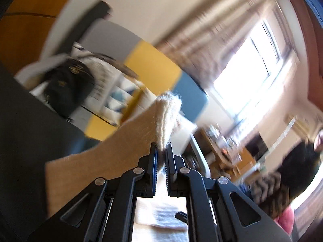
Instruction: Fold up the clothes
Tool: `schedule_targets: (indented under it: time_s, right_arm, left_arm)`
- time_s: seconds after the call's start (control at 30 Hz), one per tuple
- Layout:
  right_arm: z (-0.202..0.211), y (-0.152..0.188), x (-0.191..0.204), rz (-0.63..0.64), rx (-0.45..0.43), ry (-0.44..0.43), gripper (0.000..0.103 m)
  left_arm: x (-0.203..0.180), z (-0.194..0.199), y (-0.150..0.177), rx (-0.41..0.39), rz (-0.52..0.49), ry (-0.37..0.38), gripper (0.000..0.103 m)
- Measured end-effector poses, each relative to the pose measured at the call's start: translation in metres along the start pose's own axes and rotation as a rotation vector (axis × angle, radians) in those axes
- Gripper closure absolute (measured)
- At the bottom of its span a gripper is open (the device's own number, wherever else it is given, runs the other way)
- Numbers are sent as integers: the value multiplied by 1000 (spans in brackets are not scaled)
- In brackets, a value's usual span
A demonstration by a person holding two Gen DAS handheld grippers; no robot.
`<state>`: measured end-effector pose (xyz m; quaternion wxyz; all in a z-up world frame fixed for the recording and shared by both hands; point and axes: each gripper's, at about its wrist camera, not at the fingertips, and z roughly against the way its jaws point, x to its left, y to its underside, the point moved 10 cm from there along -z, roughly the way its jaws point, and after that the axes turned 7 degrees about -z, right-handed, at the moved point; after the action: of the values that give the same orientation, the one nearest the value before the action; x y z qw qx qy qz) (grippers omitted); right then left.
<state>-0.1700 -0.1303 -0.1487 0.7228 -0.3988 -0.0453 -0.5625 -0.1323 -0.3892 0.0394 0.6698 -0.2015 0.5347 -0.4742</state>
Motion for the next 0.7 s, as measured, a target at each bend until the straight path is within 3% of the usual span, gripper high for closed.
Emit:
schedule_targets:
  time_s: [0.33, 0.7]
  right_arm:
    - [58, -6, -94, -183, -89, 32, 80]
    - [94, -1, -158, -298, -136, 52, 80]
  left_arm:
    - [-115, -103, 99, 198, -104, 85, 97]
    - [-182, -169, 192, 388, -250, 121, 97]
